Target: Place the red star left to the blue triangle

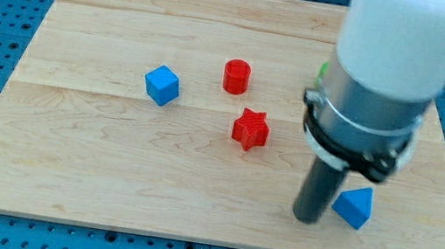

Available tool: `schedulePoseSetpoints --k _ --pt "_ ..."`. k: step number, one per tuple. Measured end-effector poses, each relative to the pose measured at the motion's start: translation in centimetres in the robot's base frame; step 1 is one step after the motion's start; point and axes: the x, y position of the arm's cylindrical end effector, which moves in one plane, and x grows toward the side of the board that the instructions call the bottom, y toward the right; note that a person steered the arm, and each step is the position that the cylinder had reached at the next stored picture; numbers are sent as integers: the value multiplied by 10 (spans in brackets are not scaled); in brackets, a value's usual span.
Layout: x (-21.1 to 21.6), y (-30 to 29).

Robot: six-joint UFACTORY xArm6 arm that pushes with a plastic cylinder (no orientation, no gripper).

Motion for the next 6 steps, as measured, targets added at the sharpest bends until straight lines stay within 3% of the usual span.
schedulePoseSetpoints --k 2,4,6 --pt "-24 15" --pt "-36 -70" --pt "-121 -114"
